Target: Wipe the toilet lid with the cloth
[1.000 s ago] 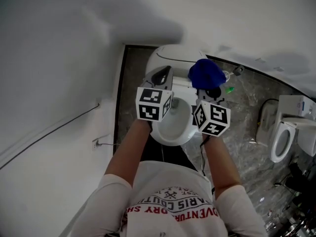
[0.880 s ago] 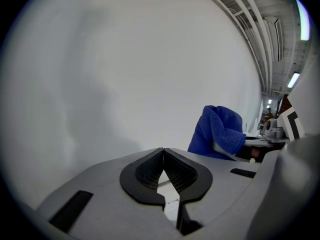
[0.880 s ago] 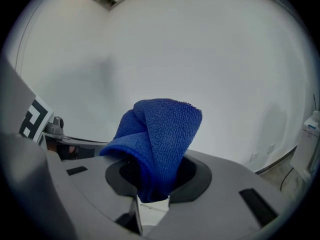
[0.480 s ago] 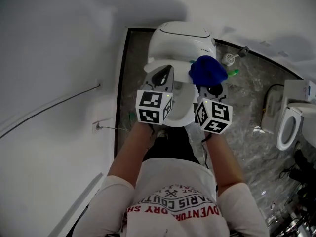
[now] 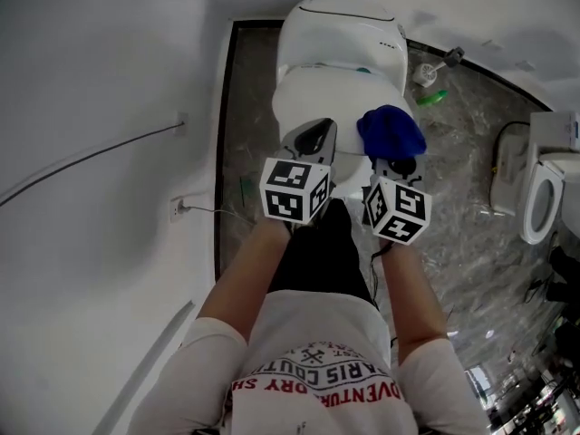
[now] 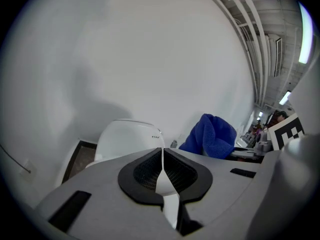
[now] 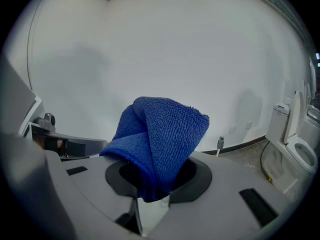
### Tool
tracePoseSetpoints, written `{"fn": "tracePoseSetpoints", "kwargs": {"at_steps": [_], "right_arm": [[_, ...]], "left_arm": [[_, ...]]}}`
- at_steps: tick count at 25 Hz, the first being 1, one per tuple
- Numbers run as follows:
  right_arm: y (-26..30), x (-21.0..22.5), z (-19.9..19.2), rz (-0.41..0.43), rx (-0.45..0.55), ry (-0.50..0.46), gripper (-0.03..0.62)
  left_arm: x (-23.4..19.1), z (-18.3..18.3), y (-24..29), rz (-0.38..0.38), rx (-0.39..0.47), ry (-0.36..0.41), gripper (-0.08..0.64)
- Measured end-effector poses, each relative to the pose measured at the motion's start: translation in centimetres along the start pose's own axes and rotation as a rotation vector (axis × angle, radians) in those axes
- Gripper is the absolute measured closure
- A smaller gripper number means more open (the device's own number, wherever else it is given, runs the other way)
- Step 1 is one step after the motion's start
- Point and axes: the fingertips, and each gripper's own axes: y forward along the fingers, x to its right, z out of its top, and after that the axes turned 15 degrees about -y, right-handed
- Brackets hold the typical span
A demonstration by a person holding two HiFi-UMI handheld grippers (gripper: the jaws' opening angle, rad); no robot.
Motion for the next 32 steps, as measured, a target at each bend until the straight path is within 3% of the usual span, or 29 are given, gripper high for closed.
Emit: {"fn": "tracePoseSetpoints", "kwargs": {"at_steps": [6, 12, 22, 32], "right_arm": [[-1.6, -1.8, -4.6, -0.021, -0.029, 0.006, 0.505], [-2.4, -2.2, -8.7, -0.009, -0.07, 0.0, 0.505], [-2.5, -4.1, -15.9, 0.065, -0.128, 0.026, 0.505], [-0.8, -5.5, -23.9, 0.183, -0.211, 0.048, 0.505]], "left_arm": [[-1.5, -5.3, -0.9, 0.003, -0.047, 0.03, 0.554], [-2.9, -10.3, -1.0, 0.071, -0.113, 0.102, 0.554], [-6.8, -17.1, -1.0, 0.159, -0.156, -0.028, 0.554], [-10.5, -24.6, 0.9, 0.187, -0.234, -0.003, 0.554]]}}
